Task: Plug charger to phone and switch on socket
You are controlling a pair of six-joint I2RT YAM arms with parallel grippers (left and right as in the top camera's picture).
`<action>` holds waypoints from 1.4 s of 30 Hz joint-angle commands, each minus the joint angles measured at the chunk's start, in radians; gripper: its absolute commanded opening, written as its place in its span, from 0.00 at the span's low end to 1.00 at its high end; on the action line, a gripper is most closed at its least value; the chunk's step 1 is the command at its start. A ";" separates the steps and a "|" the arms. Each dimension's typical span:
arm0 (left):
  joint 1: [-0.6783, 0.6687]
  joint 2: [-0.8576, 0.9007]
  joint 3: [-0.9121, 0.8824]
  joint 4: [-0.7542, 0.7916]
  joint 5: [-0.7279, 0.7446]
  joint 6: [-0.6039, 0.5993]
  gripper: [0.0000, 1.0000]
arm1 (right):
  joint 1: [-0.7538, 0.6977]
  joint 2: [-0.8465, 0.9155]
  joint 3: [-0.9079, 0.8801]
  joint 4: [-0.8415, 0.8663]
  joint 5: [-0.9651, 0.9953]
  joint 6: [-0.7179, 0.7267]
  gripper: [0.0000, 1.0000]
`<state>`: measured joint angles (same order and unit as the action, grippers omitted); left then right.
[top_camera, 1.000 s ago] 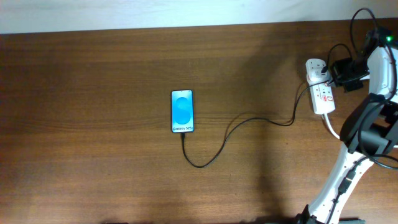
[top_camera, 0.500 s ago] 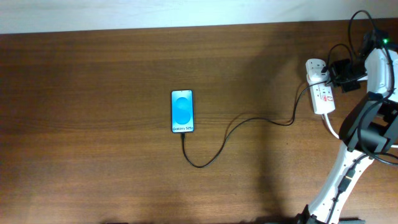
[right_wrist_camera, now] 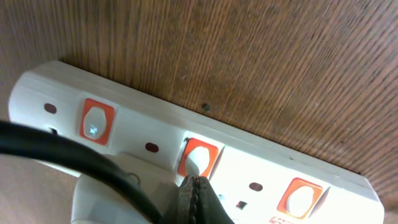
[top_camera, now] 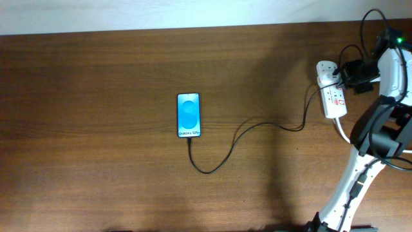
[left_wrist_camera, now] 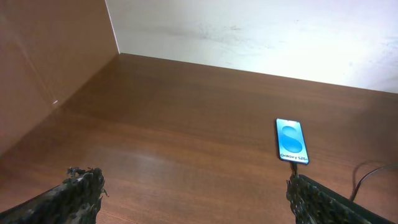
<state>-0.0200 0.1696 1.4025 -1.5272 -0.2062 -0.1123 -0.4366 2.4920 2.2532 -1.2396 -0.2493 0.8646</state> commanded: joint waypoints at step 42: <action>0.005 -0.011 0.000 0.005 0.007 0.009 0.99 | -0.114 -0.285 0.447 -0.459 0.246 -0.018 0.04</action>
<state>-0.0200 0.1696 1.4025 -1.5261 -0.2062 -0.1123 -0.5552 2.4020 2.6514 -1.6901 -0.0563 0.8379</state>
